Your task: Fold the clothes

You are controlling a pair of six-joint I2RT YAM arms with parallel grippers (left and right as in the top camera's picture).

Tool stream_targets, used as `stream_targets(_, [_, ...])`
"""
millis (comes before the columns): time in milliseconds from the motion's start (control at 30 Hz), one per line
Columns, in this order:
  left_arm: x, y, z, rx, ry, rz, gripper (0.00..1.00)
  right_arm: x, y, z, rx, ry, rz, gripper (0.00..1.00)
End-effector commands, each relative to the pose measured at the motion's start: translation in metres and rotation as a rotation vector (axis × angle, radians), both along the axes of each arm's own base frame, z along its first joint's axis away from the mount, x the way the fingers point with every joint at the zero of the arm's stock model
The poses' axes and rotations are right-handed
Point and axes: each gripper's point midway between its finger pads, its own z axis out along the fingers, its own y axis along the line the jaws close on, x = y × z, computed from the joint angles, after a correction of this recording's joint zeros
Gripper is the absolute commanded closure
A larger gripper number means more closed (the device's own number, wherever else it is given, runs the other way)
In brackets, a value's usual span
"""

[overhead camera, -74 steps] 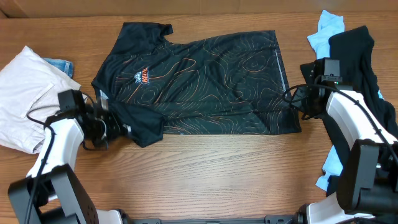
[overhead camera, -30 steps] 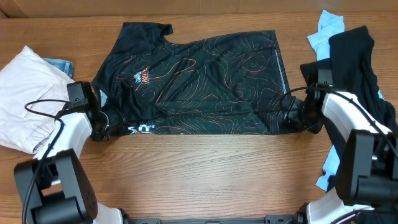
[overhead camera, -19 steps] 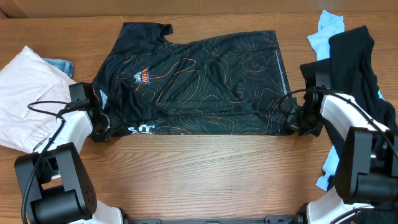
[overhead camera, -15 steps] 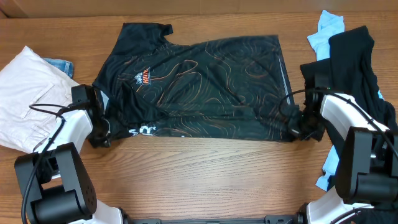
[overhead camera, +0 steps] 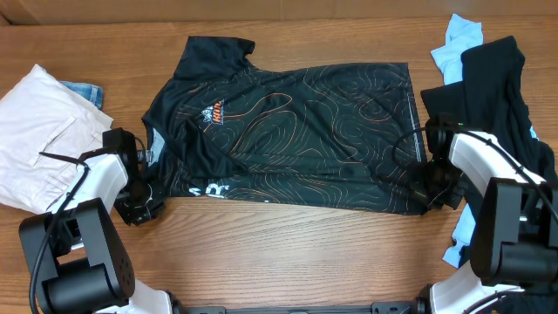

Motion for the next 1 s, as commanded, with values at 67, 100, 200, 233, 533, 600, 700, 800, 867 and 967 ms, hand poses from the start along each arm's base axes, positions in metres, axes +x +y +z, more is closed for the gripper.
stream_targets(67, [0.001,-0.002,0.011,-0.009,-0.062,0.004,0.74,0.002,-0.007,-0.001,-0.038,-0.016,-0.016,0.96])
stream_targets(100, [0.007,0.0,0.019,0.005,-0.106,0.003,0.65,0.003,-0.007,-0.001,-0.038,-0.018,-0.016,0.96])
stream_targets(200, [0.018,0.007,0.036,0.054,-0.191,0.004,0.42,0.003,-0.007,-0.001,-0.038,-0.021,-0.016,0.96])
stream_targets(233, [0.023,0.012,0.042,0.084,-0.224,0.018,0.39,0.003,-0.007,-0.001,-0.037,-0.02,-0.016,0.96])
stream_targets(533, [0.039,0.021,0.028,0.117,-0.246,0.028,0.37,0.004,-0.006,-0.001,-0.036,-0.025,-0.016,0.96])
stream_targets(600, [0.046,0.024,0.017,0.121,-0.251,0.028,0.38,0.005,-0.007,-0.001,-0.036,-0.027,-0.016,0.96])
stream_targets(700, [0.054,0.023,-0.001,0.099,-0.246,0.03,0.48,0.005,-0.007,-0.001,-0.036,-0.027,-0.016,0.96])
stream_targets(800, [0.047,0.02,-0.009,0.085,-0.202,0.029,0.93,0.005,-0.007,-0.001,-0.036,-0.027,-0.016,0.96])
stream_targets(867, [0.039,0.021,-0.007,0.094,-0.173,0.034,0.96,0.005,-0.007,-0.001,-0.036,-0.027,-0.016,0.96])
stream_targets(967, [0.006,0.05,0.012,0.27,-0.074,0.165,0.96,-0.003,-0.005,0.001,-0.031,0.006,-0.016,0.96])
